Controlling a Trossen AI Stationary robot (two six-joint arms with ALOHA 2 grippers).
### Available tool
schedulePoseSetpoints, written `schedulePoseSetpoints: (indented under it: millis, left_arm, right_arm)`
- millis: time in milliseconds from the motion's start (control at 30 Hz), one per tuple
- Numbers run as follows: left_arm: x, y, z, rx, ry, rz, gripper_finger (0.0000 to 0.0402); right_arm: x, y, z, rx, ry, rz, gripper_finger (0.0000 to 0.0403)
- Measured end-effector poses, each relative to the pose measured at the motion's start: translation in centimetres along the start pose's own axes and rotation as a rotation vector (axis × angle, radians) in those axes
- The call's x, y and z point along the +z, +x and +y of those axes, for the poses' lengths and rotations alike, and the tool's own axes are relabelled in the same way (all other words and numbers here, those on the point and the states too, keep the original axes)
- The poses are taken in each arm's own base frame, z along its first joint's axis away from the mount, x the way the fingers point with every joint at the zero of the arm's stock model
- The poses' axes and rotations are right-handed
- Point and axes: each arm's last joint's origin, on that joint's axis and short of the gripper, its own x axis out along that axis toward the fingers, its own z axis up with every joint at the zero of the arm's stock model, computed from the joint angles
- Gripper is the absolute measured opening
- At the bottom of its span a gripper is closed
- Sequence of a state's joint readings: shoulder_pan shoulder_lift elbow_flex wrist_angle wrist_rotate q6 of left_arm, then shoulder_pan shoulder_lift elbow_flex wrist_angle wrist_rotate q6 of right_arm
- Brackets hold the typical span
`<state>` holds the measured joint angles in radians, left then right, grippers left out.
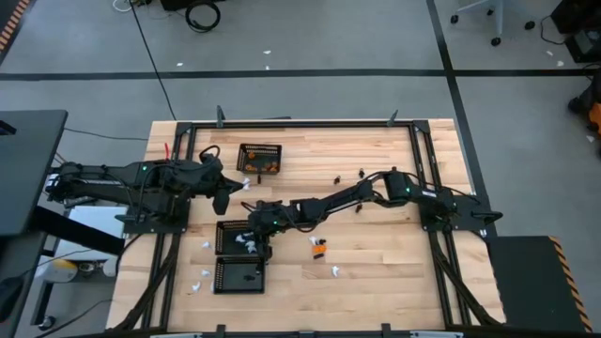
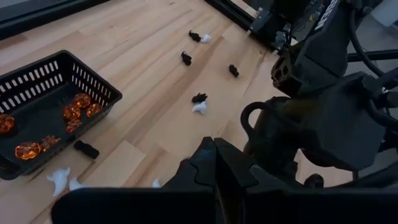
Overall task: Sort Halloween decoration
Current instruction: Put the white toy into the middle black bin
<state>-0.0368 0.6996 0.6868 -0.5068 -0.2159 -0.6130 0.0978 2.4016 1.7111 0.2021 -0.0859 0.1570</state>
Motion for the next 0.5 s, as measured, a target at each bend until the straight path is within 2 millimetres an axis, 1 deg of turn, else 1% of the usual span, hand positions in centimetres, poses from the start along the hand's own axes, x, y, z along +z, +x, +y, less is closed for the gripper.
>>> schedulePoseSetpoints:
  millis: [133,233,333,400,433,500]
  left_arm:
    - [0.0,0.0,0.0,0.001,0.008,0.001,0.0009]
    - [0.0,0.0,0.0,0.001,0.020,0.001,0.0009]
    - [0.0,0.0,0.0,0.001,0.027,0.002,0.0009]
    - [0.0,0.0,0.0,0.002,0.028,0.003,0.0009]
    - [0.0,0.0,0.0,0.002,0.031,0.004,0.0009]
    - [0.0,0.0,0.0,0.004,0.034,0.005,0.0009]
  right_arm:
    - [0.5,-0.2,-0.4,0.009,0.004,-0.012,0.0131]
    - [1.8,-1.0,-0.7,0.003,0.013,-0.042,0.0140]
    - [3.9,-2.4,-0.9,-0.001,0.005,-0.087,0.0142]
    - [4.9,-3.5,-1.1,-0.020,-0.007,-0.078,0.0142]
    - [5.2,-3.9,-1.4,-0.034,-0.005,-0.070,0.0141]
    - [4.9,-4.8,-1.9,-0.056,0.008,-0.028,0.0141]
